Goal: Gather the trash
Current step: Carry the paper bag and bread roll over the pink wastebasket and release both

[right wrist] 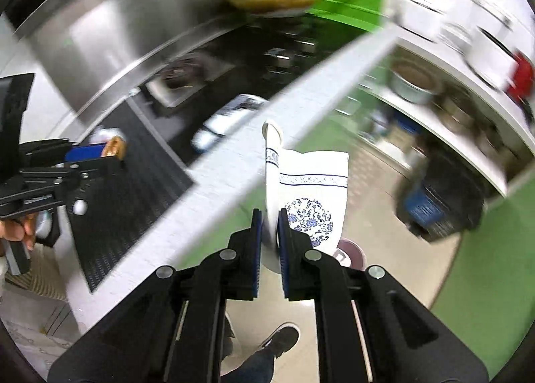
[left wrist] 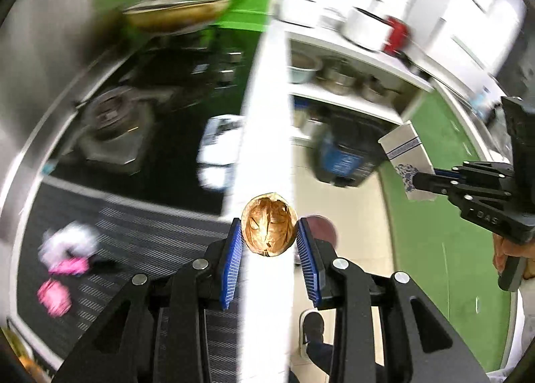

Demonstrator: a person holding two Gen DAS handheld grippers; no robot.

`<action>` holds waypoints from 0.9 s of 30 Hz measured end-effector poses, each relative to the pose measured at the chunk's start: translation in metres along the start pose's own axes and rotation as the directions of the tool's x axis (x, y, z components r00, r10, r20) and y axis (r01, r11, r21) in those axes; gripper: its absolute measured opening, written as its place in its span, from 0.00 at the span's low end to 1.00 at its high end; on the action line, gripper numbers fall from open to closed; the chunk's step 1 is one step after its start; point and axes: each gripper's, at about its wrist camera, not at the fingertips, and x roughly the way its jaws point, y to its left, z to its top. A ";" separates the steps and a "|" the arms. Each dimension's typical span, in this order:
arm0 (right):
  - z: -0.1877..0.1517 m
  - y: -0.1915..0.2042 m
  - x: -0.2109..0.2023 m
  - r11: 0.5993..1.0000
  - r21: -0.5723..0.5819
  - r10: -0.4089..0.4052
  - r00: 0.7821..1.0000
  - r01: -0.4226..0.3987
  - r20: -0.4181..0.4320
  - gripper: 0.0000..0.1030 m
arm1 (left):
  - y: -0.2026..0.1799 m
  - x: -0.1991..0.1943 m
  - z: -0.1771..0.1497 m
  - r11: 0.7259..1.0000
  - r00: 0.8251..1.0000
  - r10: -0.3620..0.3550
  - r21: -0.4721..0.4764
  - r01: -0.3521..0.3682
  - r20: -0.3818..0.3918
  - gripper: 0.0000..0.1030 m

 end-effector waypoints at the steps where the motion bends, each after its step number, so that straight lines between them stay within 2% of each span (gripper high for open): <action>1: -0.005 -0.011 -0.003 1.000 0.020 -0.014 1.000 0.014 -0.002 0.09 | -0.011 0.005 0.003 1.000 1.000 -0.013 0.018 0.013 -0.004 0.32; 6: -0.034 -0.066 -0.003 0.995 0.084 -0.056 0.998 0.058 -0.030 0.09 | -0.072 0.046 0.018 0.993 0.996 -0.076 0.084 0.079 -0.037 0.32; 14: -0.064 -0.137 0.034 0.997 0.078 -0.018 0.995 0.025 -0.096 0.09 | -0.135 0.122 0.027 0.992 0.992 -0.093 0.073 0.099 -0.090 0.32; 20: -0.079 -0.166 0.085 0.998 0.064 0.029 0.986 -0.019 -0.161 0.09 | -0.154 0.172 0.028 0.994 0.989 -0.081 0.063 0.090 -0.127 0.32; 27: -0.093 -0.193 0.156 0.995 0.088 0.063 0.977 -0.045 -0.205 0.09 | -0.145 0.228 0.024 0.994 0.984 -0.081 0.058 0.091 -0.157 0.32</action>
